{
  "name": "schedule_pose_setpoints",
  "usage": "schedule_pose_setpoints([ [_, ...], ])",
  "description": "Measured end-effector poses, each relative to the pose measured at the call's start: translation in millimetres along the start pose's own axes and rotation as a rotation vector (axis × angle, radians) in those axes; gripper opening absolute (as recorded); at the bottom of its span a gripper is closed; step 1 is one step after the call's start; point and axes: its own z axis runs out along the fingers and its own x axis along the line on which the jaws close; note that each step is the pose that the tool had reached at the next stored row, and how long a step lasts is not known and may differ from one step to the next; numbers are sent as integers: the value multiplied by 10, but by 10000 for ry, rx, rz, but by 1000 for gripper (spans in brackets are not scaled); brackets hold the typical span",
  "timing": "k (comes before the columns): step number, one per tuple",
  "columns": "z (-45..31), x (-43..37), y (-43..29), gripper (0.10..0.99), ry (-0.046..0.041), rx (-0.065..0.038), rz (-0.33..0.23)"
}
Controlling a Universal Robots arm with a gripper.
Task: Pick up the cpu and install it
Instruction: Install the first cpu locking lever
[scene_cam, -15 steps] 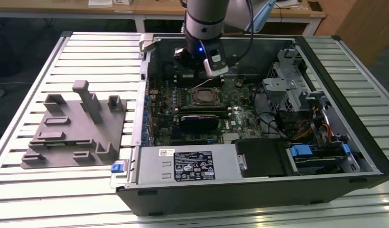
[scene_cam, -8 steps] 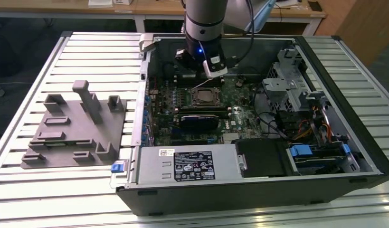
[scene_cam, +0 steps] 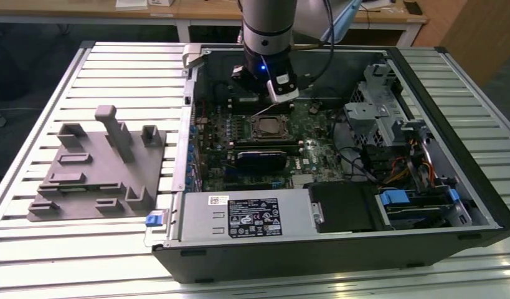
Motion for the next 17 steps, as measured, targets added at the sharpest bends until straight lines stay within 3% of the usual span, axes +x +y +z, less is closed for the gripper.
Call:
schedule_pose_setpoints([
  [3, 11, 0, -2, 106, -8, 4, 11],
  [6, 17, 0, -4, 106, -56, 80, 51],
  [12, 62, 1, -9, 106, -192, 197, 90],
  [17, 99, 7, 10, 106, -290, 475, 87],
])
